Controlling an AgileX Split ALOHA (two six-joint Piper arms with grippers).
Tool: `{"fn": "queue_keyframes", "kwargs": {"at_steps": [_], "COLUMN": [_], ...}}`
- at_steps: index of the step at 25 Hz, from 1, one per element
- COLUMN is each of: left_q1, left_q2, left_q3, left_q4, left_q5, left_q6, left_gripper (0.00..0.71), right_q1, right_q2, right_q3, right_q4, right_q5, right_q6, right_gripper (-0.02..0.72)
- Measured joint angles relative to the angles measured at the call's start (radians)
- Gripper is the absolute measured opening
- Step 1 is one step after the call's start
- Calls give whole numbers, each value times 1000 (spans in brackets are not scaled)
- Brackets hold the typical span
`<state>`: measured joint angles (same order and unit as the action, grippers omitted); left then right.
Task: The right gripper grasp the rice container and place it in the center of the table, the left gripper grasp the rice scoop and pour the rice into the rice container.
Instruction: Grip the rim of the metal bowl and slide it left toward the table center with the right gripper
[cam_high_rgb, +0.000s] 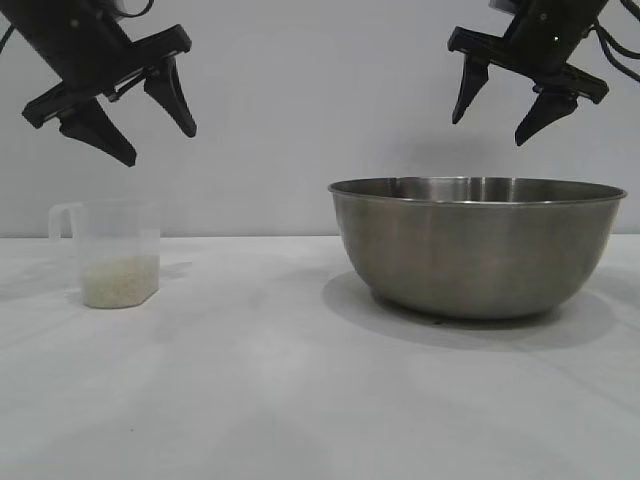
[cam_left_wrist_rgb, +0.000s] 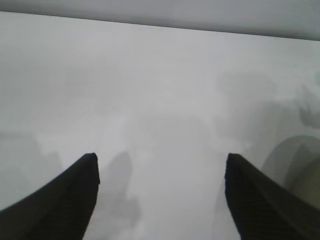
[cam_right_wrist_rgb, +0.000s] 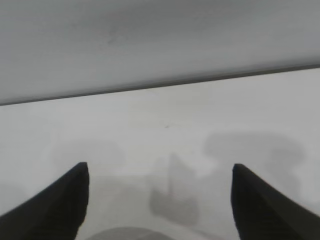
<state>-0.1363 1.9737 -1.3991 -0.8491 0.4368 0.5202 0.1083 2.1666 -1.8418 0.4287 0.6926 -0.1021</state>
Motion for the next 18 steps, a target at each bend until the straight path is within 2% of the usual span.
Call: {"fn": "queue_keyframes", "kwargs": {"at_steps": [8, 11, 14, 18], "left_q1": [0, 0, 0, 0], "left_q2": [0, 0, 0, 0], "left_q3": [0, 0, 0, 0], "left_q4": [0, 0, 0, 0], "left_q5": [0, 2, 4, 8], "left_q6": [2, 2, 2, 2], "left_gripper": [467, 467, 467, 467], "right_q1": [0, 0, 0, 0], "right_q2": [0, 0, -6, -47], "right_q3": [0, -1, -1, -1], "right_q4": [0, -29, -87, -167], "right_q5": [5, 31, 81, 218], "right_q6": [0, 0, 0, 0], "right_gripper": [500, 500, 500, 500]}}
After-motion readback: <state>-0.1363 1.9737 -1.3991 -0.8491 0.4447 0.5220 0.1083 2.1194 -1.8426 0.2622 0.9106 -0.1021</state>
